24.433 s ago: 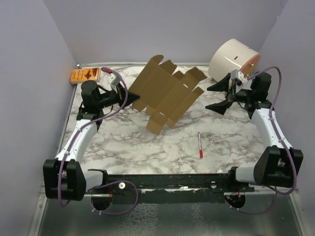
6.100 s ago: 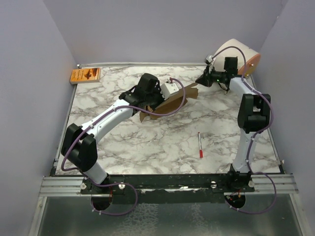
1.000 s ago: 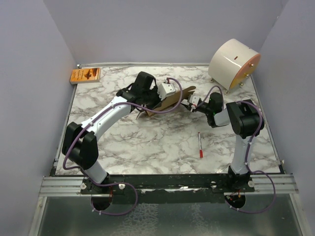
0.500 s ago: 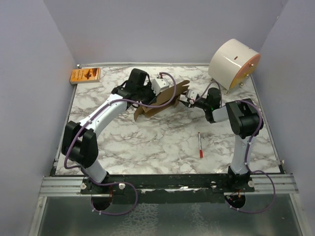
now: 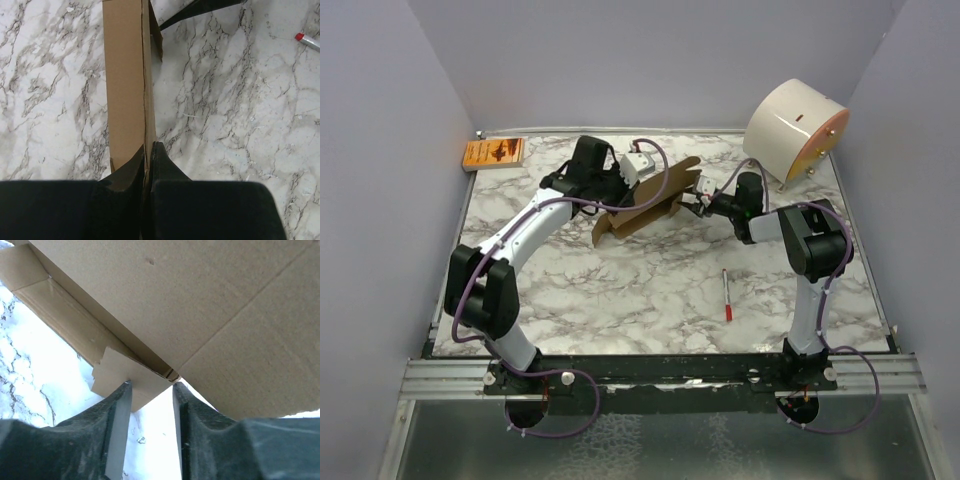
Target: Fold the paper box
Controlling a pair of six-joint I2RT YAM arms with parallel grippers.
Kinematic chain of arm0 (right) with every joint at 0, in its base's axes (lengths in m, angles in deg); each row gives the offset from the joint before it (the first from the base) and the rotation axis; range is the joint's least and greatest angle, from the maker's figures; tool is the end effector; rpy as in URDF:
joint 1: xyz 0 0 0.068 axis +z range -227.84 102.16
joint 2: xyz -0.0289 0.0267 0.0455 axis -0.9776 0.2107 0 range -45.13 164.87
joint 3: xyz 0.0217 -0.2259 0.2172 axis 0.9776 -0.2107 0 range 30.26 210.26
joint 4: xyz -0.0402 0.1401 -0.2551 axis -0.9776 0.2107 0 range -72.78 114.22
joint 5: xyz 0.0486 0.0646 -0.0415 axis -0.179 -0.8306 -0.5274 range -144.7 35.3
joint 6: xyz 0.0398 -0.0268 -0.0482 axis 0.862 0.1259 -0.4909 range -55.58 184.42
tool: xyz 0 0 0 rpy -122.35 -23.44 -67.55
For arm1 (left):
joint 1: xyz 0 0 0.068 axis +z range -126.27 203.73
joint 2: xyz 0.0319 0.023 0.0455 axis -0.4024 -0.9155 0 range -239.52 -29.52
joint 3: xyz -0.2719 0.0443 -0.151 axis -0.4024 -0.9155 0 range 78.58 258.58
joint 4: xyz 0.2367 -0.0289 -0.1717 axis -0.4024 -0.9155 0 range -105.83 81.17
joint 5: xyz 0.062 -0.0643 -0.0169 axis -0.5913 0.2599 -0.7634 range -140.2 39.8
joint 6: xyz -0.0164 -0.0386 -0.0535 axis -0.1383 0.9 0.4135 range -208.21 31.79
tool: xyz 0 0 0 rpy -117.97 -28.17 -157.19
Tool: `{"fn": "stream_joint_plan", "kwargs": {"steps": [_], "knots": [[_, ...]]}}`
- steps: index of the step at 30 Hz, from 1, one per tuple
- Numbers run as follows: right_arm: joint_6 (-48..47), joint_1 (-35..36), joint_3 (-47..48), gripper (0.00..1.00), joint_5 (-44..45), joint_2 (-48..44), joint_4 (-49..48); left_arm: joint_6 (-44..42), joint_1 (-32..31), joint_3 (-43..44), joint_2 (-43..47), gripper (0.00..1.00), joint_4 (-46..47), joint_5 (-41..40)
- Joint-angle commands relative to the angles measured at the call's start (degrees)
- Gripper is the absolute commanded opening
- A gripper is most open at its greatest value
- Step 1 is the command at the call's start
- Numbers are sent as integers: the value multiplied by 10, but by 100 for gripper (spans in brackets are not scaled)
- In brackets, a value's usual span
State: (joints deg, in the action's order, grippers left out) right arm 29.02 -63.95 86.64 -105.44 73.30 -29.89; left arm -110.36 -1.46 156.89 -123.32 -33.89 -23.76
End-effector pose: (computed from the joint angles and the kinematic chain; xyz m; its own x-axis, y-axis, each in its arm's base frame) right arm 0.4312 0.1501 0.1364 0.3046 -0.3024 -0.9032 -0.8608 0.3186 -0.3970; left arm 0.3686 -0.2003 0.3226 -0.2858 0.5075 -0.8129 0.8583 0.5128 0.0184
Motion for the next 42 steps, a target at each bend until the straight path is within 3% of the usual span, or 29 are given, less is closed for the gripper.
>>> {"fn": "stream_joint_plan", "kwargs": {"steps": [1,30,35,42], "knots": [[37,4,23,34,-14,14,5,22,14,10,1,0,14,51],[90,4,52,7,-53,10,20,54,42,61,-25,0,-21,88],[87,4,57,6,-53,-18,52,75,42,73,-21,0,-29,95],[124,4,114,4,-47,-37,184,110,42,92,-16,0,-44,99]]}}
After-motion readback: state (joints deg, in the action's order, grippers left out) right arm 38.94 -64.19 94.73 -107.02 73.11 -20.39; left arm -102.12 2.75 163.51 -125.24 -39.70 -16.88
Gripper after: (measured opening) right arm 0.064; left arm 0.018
